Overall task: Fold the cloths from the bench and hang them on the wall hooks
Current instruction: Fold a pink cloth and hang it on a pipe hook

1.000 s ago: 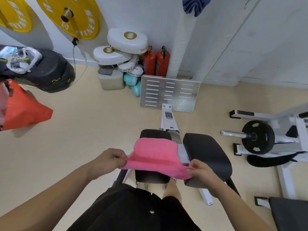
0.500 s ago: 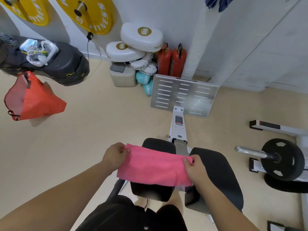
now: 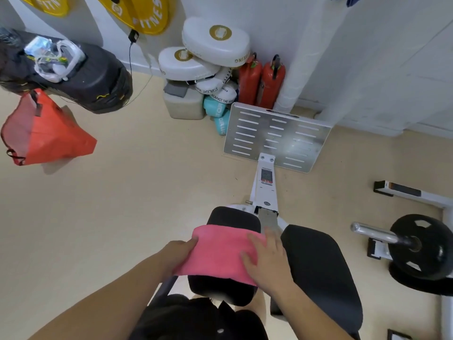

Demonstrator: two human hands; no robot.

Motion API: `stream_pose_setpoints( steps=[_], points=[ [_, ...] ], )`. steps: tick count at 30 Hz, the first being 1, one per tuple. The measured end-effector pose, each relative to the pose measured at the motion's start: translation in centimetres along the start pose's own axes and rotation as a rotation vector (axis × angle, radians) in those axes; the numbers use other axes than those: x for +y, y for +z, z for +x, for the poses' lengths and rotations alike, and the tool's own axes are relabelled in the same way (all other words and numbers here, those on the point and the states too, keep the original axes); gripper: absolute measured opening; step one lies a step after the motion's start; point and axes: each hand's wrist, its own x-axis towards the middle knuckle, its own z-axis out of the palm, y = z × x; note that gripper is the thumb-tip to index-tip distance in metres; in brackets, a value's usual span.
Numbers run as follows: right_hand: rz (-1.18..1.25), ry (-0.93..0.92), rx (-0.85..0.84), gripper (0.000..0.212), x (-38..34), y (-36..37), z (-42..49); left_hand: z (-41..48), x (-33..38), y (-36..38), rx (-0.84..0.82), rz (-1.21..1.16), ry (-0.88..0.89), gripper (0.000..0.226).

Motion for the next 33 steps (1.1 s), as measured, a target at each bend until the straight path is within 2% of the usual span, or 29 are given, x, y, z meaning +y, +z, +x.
stream_pose_setpoints(
  steps=[2,5,9,12,16,18,20,22,24,26,28,33],
  points=[
    [-0.011,-0.069,-0.098,0.061,-1.1,1.0,-0.7,0.2,-0.4,-0.7,-0.028,-0.165,-0.029,0.053],
    [0.036,-0.035,-0.163,0.063,-2.1,2.2,-1.3,-0.7,-0.1,-2.1,-0.102,-0.292,-0.046,0.046],
    [-0.09,-0.072,-0.12,0.064,-3.0,2.9,-1.7,-2.4,0.7,-4.0,-0.233,-0.423,-0.026,0.043],
    [-0.167,-0.139,-0.01,0.063,-4.5,3.8,-2.8,-4.6,1.2,-5.3,-0.218,-0.441,0.087,0.021],
    [-0.071,-0.279,0.246,0.04,-5.5,5.1,-4.3,-7.5,0.9,-7.0,-0.098,-0.318,0.227,0.022],
    [0.025,-0.255,0.343,0.028,-5.4,4.9,-4.8,-8.7,0.9,-6.8,-0.077,-0.265,0.29,0.033],
    [0.039,-0.155,0.398,0.029,-4.4,4.9,-5.1,-10.0,1.4,-5.5,-0.064,-0.184,0.368,0.046],
    [0.097,-0.075,0.352,0.032,-3.3,4.7,-5.3,-10.9,2.0,-3.3,-0.038,-0.098,0.446,0.052],
    [0.285,-0.036,0.288,0.034,-2.4,4.4,-5.5,-11.4,2.7,-0.3,-0.025,-0.017,0.51,0.052],
    [0.593,0.026,0.252,0.035,-1.7,3.5,-5.7,-11.3,3.1,2.9,-0.012,0.107,0.59,0.041],
    [0.79,0.074,0.177,0.042,-1.2,2.4,-6.1,-11.0,3.5,5.8,0.03,0.255,0.657,0.028],
    [0.957,0.102,0.045,0.036,0.4,1.5,-6.0,-10.0,4.0,10.7,0.031,0.452,0.667,0.011]
  ],
)
